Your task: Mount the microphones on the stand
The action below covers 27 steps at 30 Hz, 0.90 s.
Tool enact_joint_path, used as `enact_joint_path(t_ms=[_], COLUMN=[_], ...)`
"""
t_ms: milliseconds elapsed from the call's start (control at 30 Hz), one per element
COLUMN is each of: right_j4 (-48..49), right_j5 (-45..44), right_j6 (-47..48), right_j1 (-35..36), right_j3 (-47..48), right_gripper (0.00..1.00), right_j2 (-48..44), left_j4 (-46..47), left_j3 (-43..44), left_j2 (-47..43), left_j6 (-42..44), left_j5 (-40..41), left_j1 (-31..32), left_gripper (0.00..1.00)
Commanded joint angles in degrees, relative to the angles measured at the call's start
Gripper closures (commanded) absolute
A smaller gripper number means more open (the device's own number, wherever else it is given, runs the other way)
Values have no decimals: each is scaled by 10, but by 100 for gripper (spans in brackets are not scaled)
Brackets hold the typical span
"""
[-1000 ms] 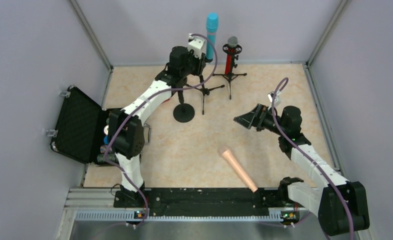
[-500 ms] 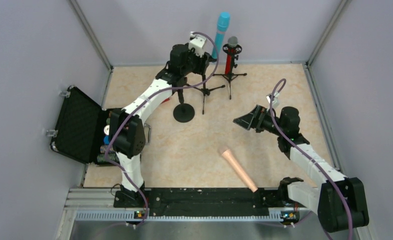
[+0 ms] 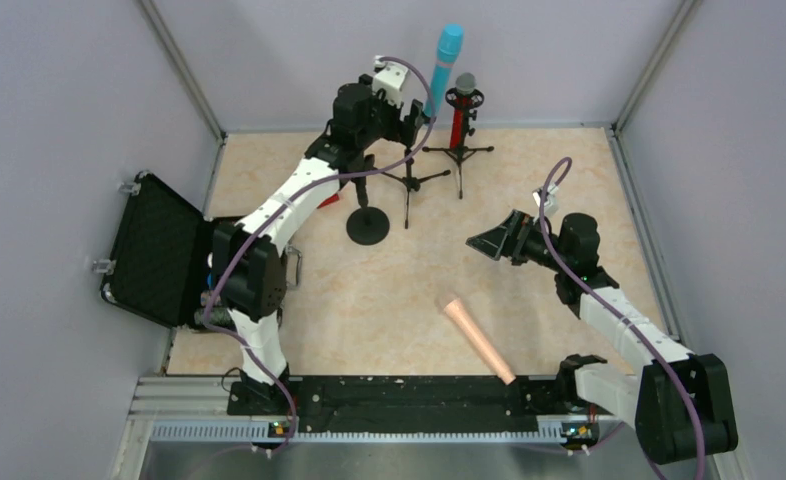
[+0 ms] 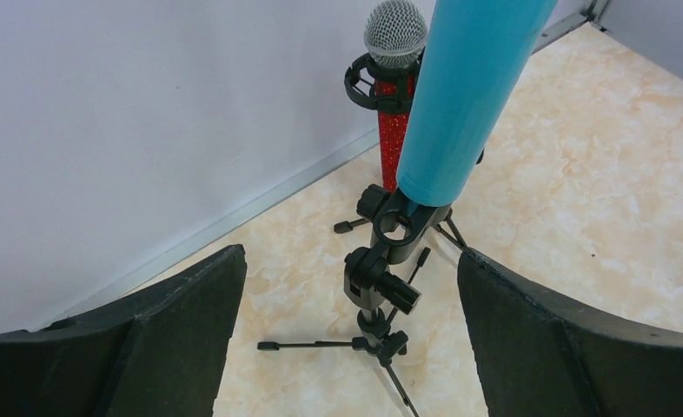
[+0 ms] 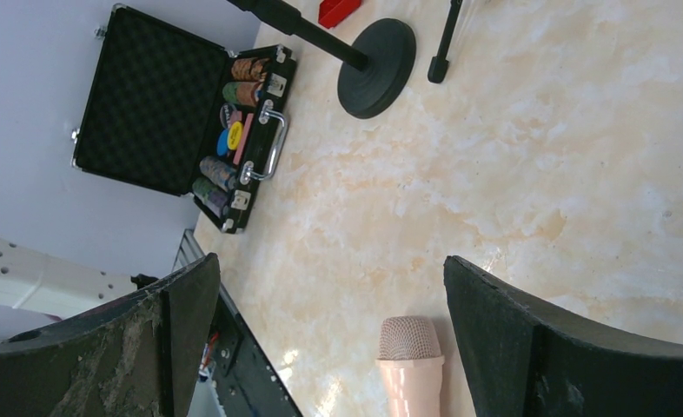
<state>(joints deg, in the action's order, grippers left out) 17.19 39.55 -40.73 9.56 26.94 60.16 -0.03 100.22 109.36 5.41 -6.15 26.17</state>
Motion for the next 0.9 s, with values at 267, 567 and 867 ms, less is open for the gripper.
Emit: enact_joint_path(t_ms=[267, 567, 867], right_j4=[26, 42, 59], right_j5=[11, 14, 17], right_j6=[-6, -17, -26], right_j1=[-3, -4, -4], right_j3=[-2, -10, -24], right_gripper=[4, 4, 4], right_j2=[0, 2, 7], left_j4=[7, -115, -115], left_j3=[-77, -143, -245], left_j2=[-171, -257, -281], left_j6=[-61, -110, -64], left_j5=[-80, -181, -209], left_j1=[-42, -114, -121], left_gripper=[1, 1, 1])
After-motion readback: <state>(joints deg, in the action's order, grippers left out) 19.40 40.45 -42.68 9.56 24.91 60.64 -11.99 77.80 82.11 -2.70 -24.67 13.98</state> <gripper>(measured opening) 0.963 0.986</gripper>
